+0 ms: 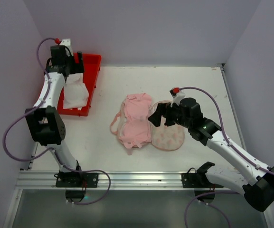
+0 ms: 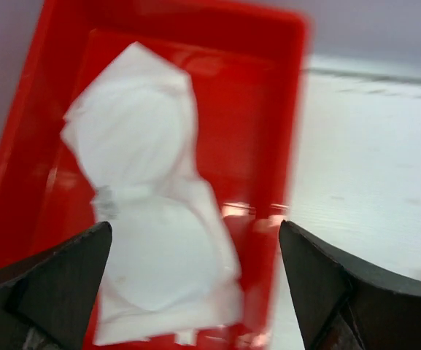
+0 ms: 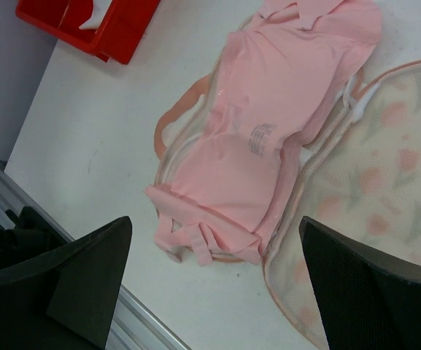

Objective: Unzip the laundry bag and remove the bra

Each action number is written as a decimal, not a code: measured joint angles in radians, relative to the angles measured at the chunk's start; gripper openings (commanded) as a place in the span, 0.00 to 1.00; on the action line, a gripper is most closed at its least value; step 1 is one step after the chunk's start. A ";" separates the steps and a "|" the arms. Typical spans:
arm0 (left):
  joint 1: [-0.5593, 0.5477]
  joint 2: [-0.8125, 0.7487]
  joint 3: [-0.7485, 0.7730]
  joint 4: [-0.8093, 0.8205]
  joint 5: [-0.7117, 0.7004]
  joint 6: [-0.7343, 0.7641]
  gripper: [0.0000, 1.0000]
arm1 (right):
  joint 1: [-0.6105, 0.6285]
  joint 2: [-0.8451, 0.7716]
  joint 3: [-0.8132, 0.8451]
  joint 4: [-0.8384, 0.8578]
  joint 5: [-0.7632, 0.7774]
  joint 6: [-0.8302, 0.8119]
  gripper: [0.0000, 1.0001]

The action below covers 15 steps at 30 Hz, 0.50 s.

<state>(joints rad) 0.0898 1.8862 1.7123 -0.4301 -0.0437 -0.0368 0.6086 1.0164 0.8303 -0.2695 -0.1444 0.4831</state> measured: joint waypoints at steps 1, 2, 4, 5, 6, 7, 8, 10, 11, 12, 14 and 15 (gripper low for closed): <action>-0.005 -0.070 -0.034 0.013 0.060 -0.060 1.00 | 0.000 -0.008 0.000 0.000 0.003 -0.002 0.99; -0.018 -0.148 -0.091 0.044 0.107 -0.111 1.00 | 0.000 -0.016 0.000 0.001 0.005 -0.004 0.99; -0.074 -0.296 -0.210 0.088 0.177 -0.192 1.00 | 0.000 -0.026 0.000 0.002 0.018 -0.006 0.99; -0.117 -0.347 -0.263 0.119 0.200 -0.219 1.00 | 0.000 -0.029 0.000 0.002 0.021 -0.006 0.99; -0.182 -0.397 -0.323 0.142 0.232 -0.254 1.00 | 0.000 -0.032 -0.002 0.005 0.024 -0.006 0.99; -0.246 -0.426 -0.378 0.172 0.262 -0.285 1.00 | 0.000 -0.036 -0.005 0.008 0.026 -0.006 0.99; -0.309 -0.441 -0.433 0.199 0.290 -0.318 1.00 | 0.000 -0.039 -0.010 0.009 0.029 -0.006 0.99; -0.406 -0.436 -0.537 0.233 0.331 -0.375 0.99 | 0.000 -0.047 -0.027 0.016 0.034 -0.005 0.99; -0.433 -0.426 -0.576 0.237 0.338 -0.396 0.98 | 0.000 -0.051 -0.038 0.018 0.039 -0.005 0.99; -0.456 -0.411 -0.619 0.233 0.338 -0.421 0.97 | 0.000 -0.055 -0.049 0.021 0.042 -0.004 0.99; -0.483 -0.377 -0.683 0.230 0.339 -0.463 0.95 | 0.000 -0.061 -0.068 0.023 0.047 0.000 0.99; -0.495 -0.362 -0.705 0.232 0.337 -0.486 0.95 | 0.000 -0.064 -0.076 0.023 0.048 0.003 0.99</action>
<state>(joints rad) -0.4049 1.5246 1.0073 -0.1986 0.2935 -0.5224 0.6083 0.9524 0.7547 -0.2466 -0.0967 0.4862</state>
